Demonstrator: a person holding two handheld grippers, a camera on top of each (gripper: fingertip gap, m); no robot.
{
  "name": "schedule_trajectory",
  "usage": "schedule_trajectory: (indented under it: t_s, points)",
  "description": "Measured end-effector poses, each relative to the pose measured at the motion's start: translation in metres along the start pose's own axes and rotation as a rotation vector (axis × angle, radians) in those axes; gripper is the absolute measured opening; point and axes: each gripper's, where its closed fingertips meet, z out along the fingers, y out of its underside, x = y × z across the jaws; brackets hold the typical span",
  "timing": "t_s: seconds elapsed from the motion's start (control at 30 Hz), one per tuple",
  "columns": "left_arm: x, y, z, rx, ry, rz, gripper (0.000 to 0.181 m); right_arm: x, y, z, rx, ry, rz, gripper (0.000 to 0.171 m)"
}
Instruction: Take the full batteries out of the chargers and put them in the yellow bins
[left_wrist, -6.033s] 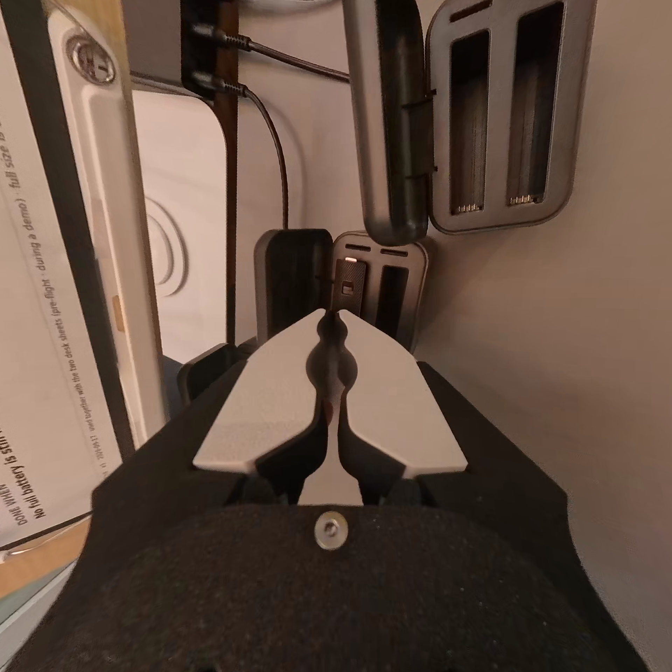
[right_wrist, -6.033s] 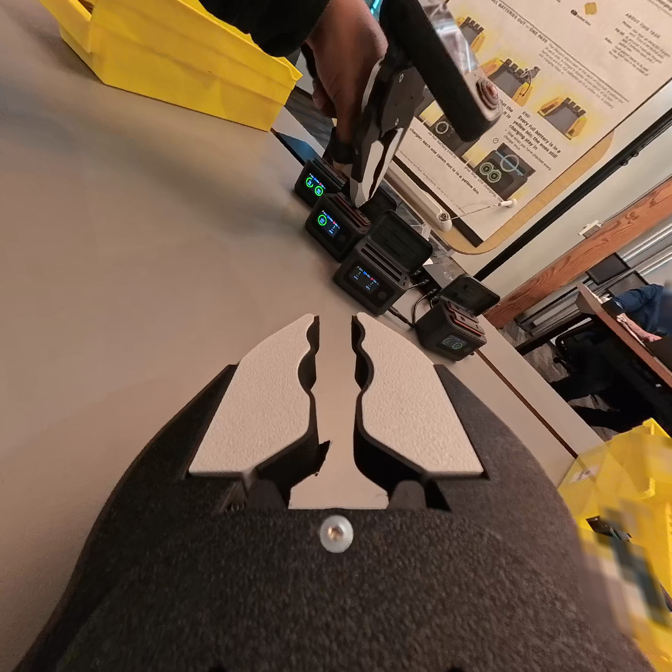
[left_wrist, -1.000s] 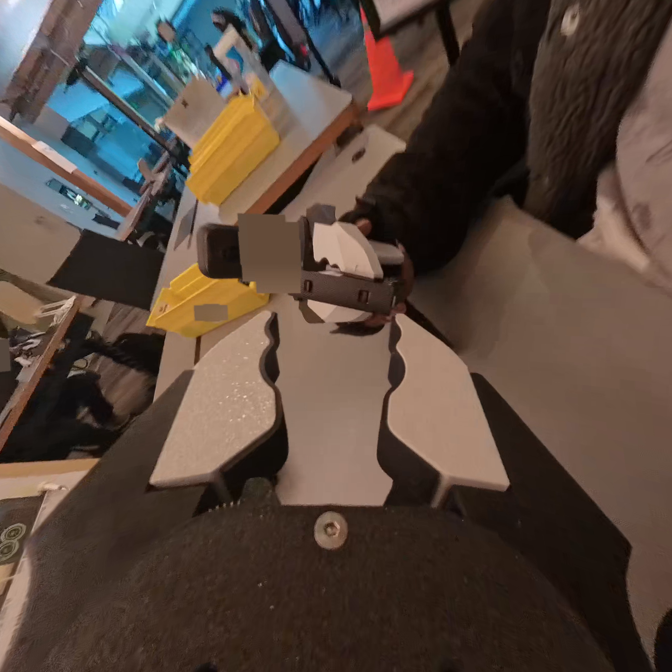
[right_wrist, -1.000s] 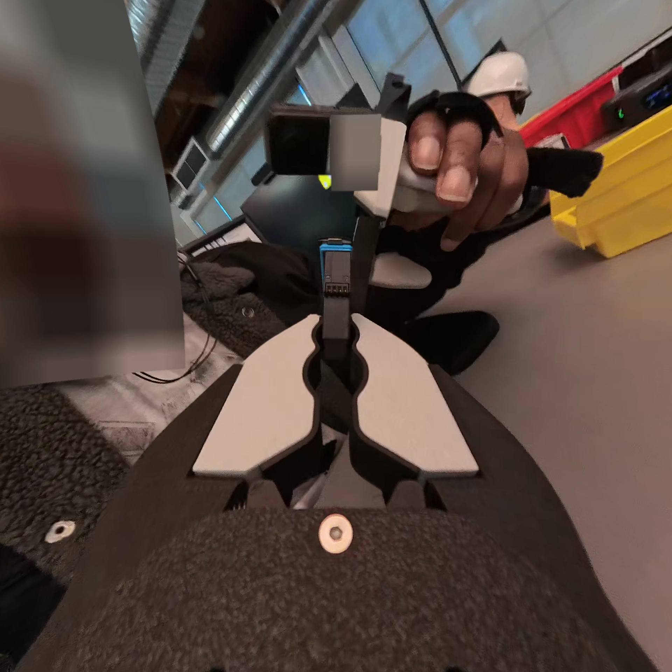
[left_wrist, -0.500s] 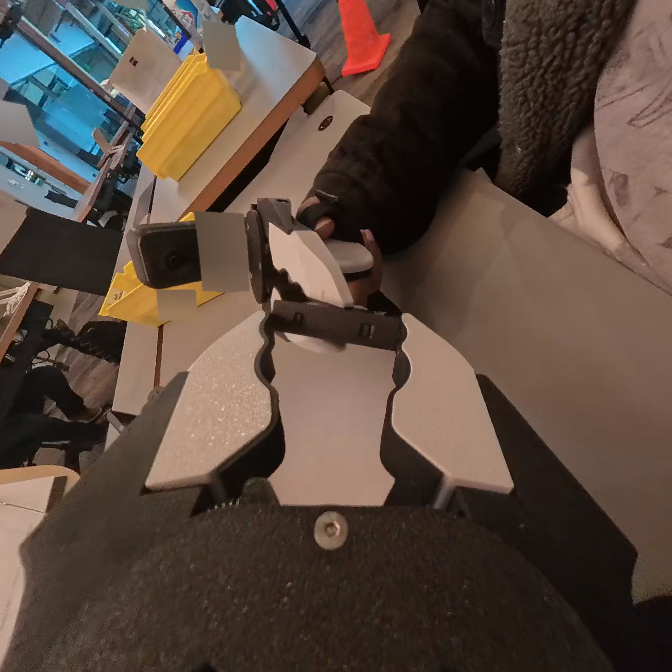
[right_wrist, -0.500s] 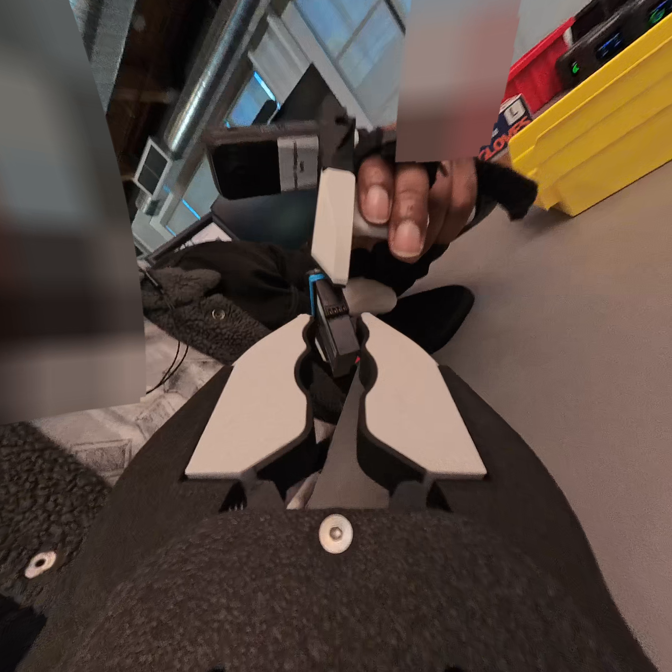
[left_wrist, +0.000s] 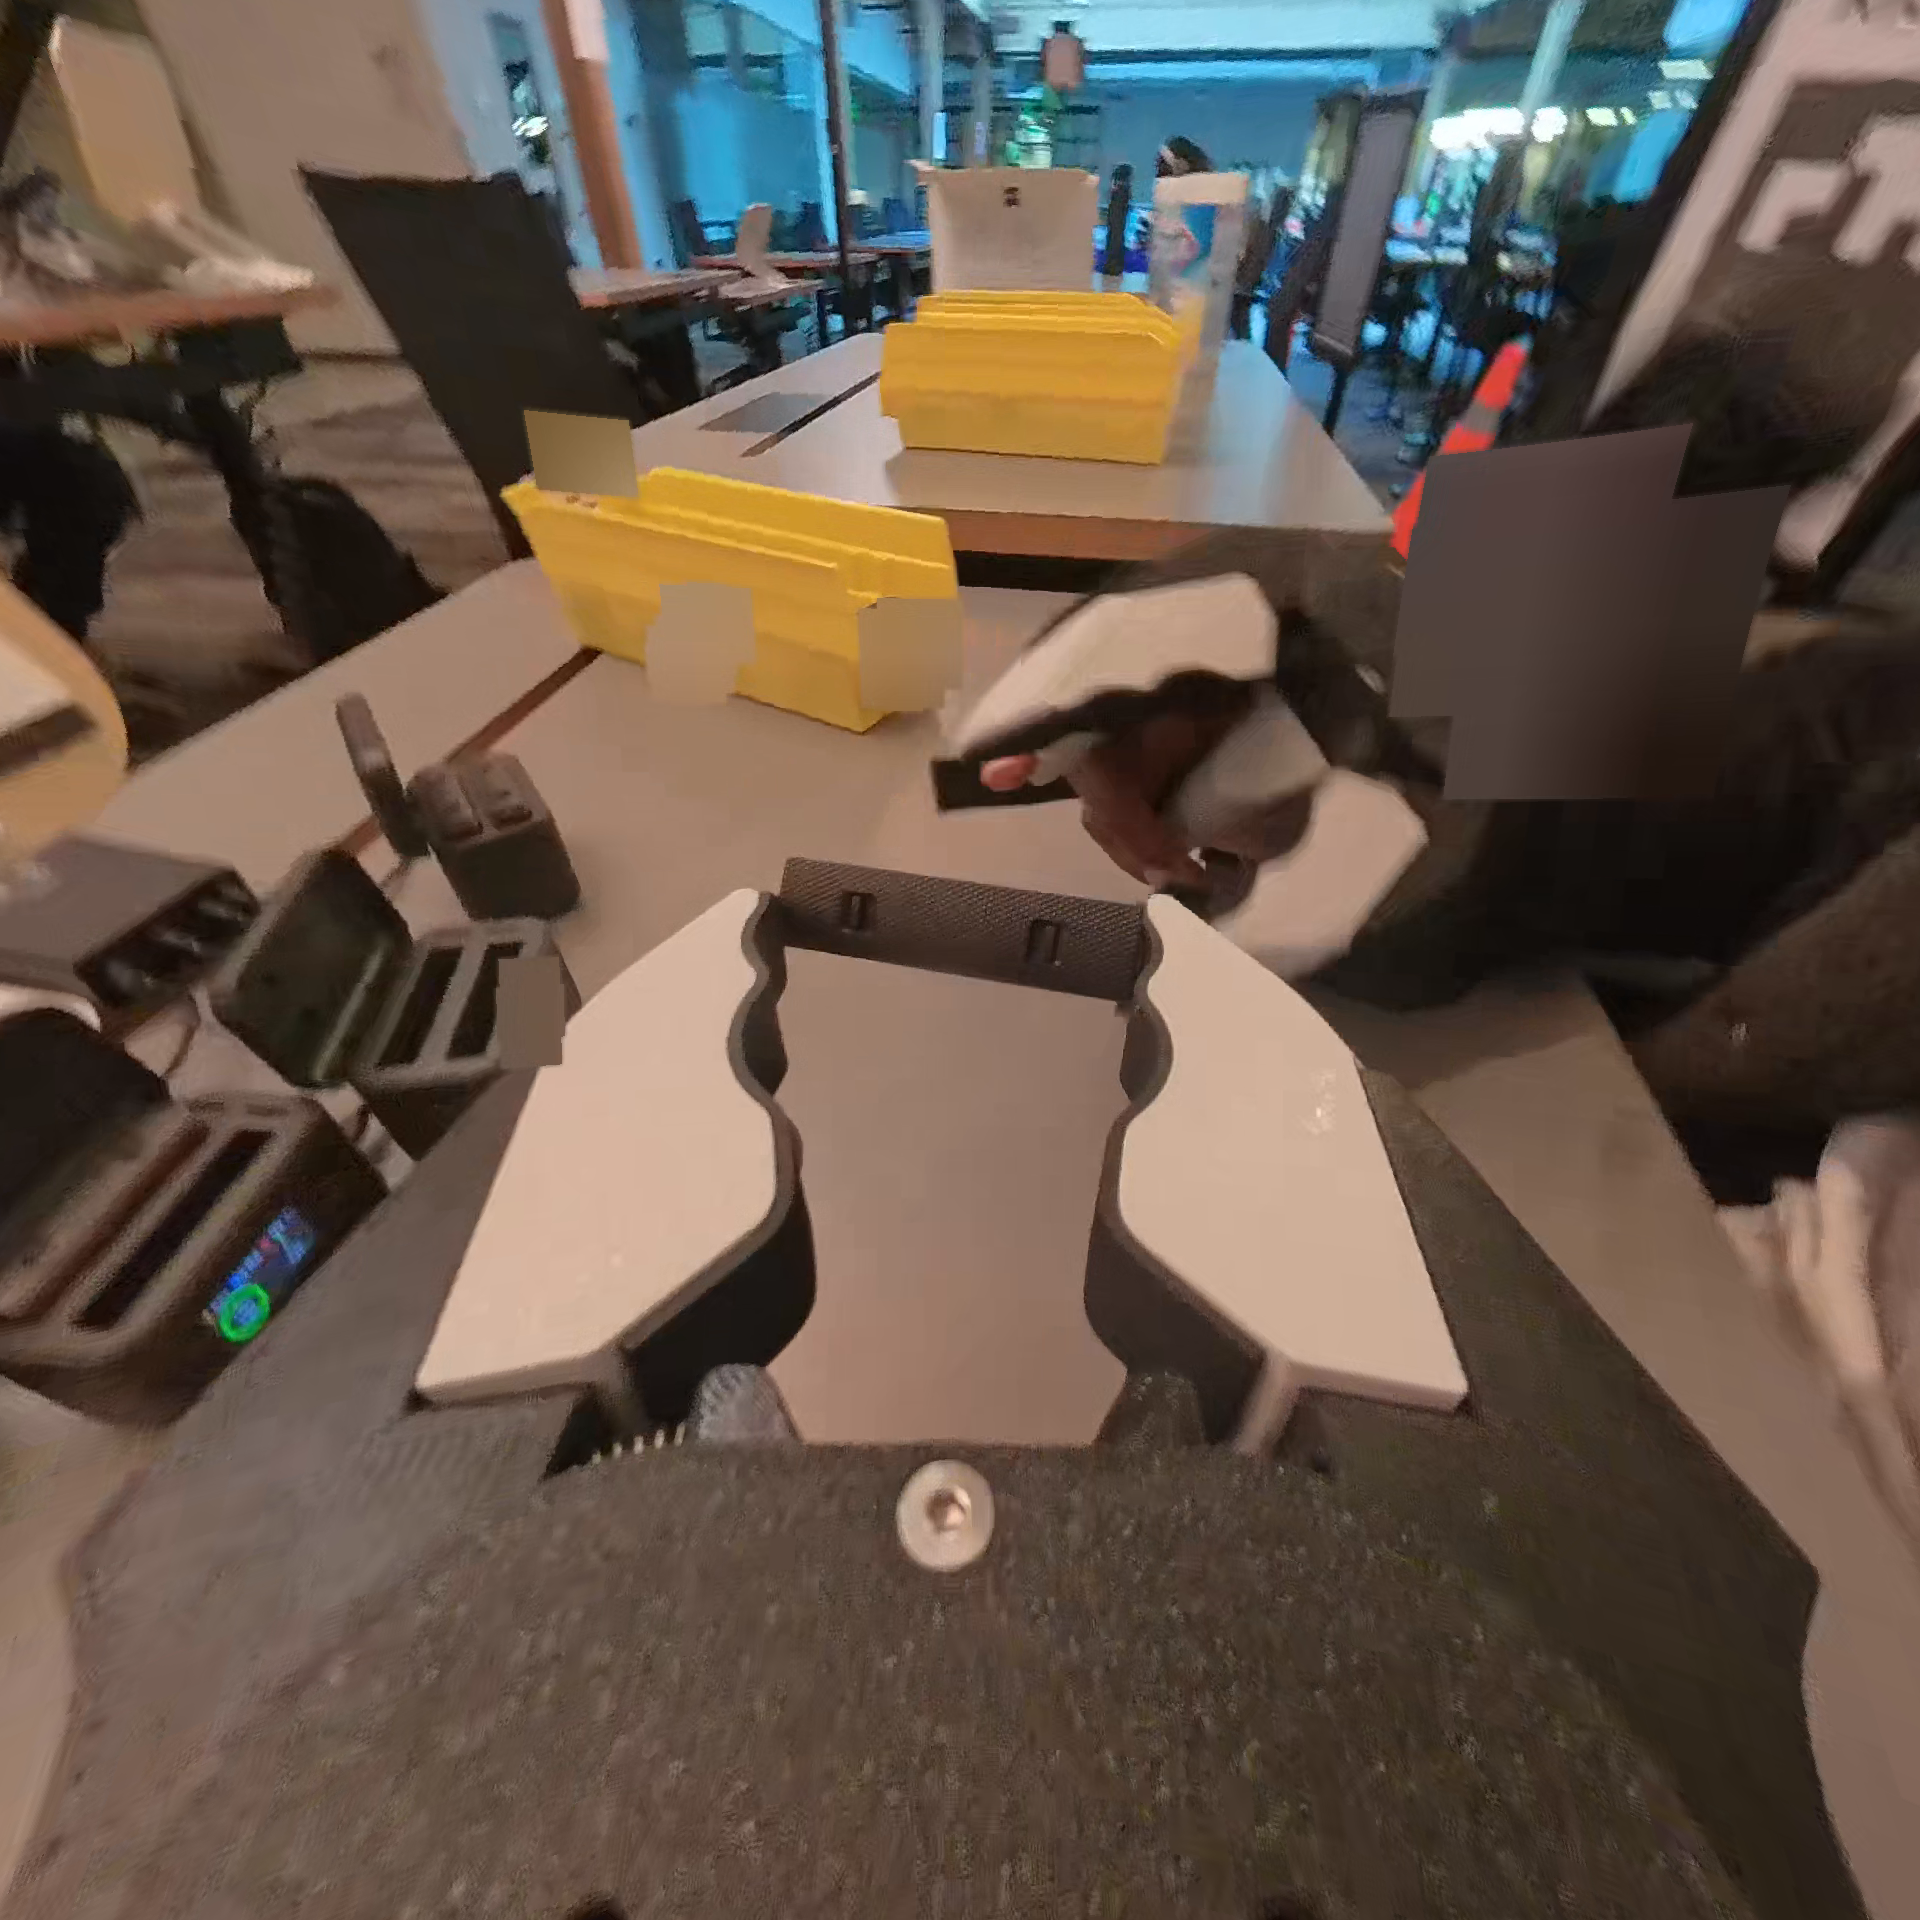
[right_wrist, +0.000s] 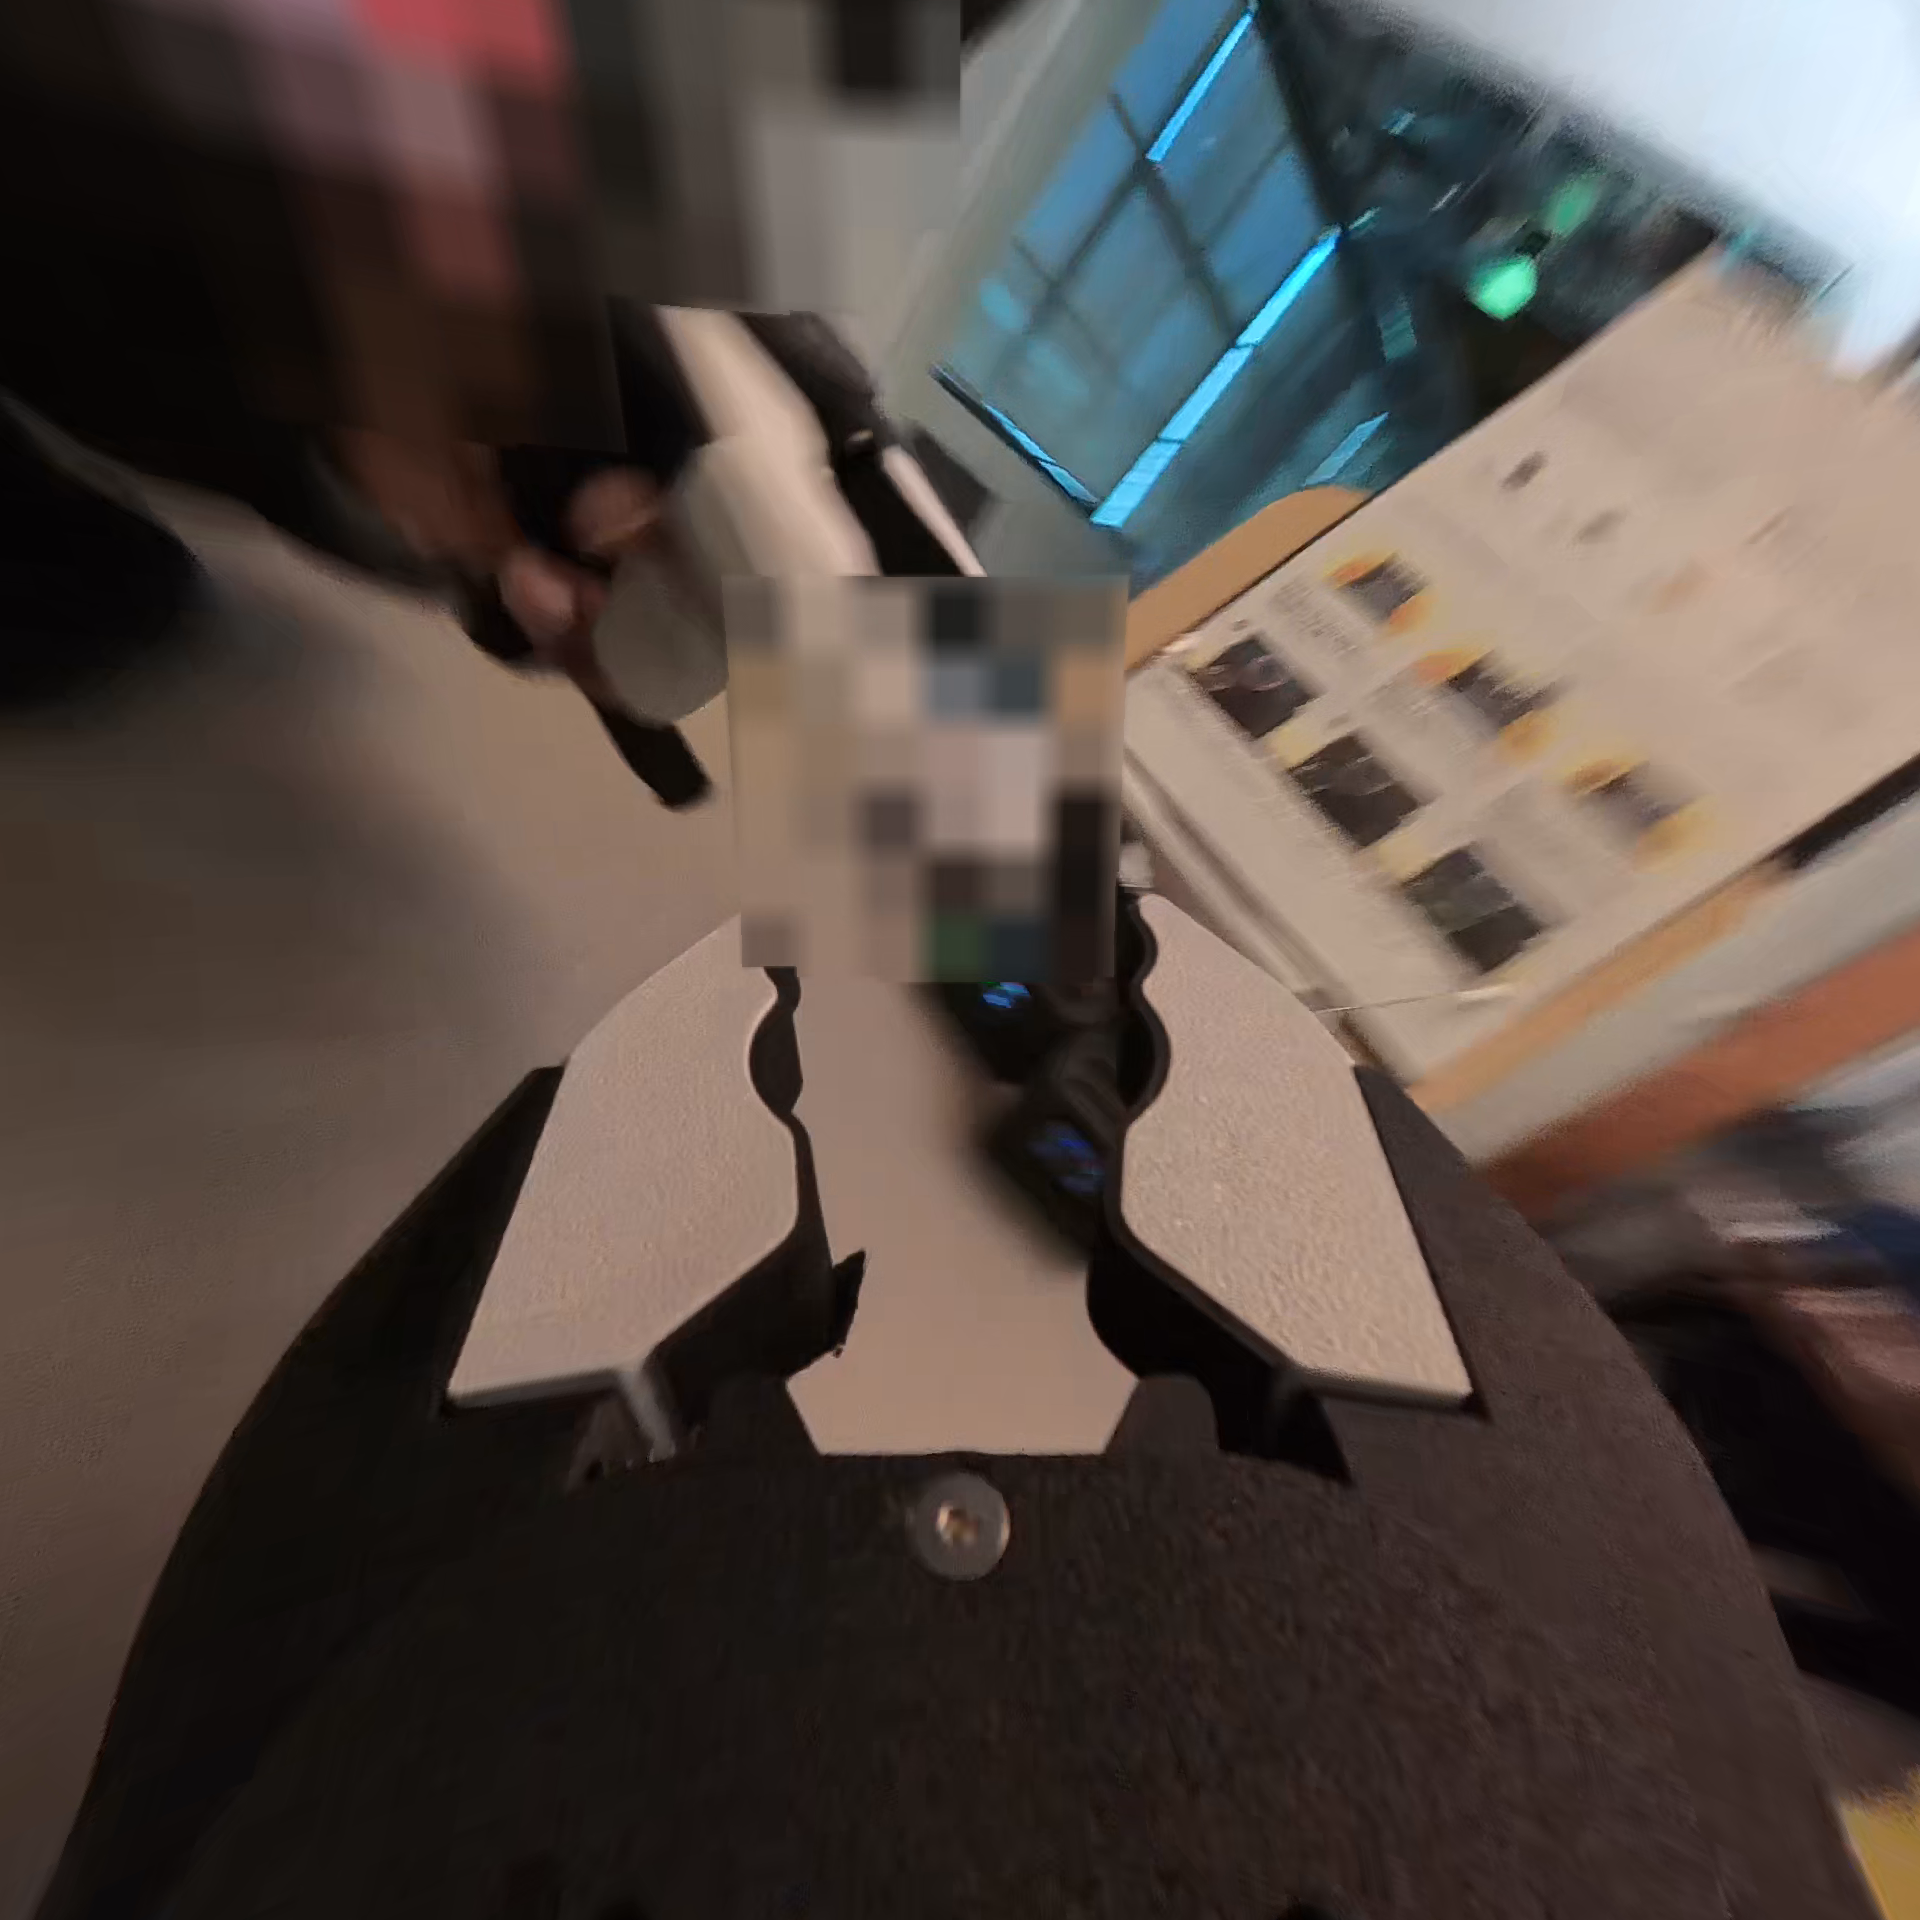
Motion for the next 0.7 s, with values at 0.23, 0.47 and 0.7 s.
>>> schedule_trajectory:
  t_s: [0.23,0.47,0.7]
  points:
    - [0.002,0.017,0.02,-0.03,0.014,-0.374,0.063,-0.005,0.003,0.005,-0.068,0.216,-0.331,0.02]
    - [0.01,0.013,0.018,-0.026,0.094,-0.33,0.07,-0.002,-0.002,0.003,-0.025,0.153,-0.149,0.01]
    - [0.018,0.011,-0.005,-0.24,0.111,0.275,0.061,-0.013,-0.007,-0.002,0.085,-0.237,0.473,0.01]
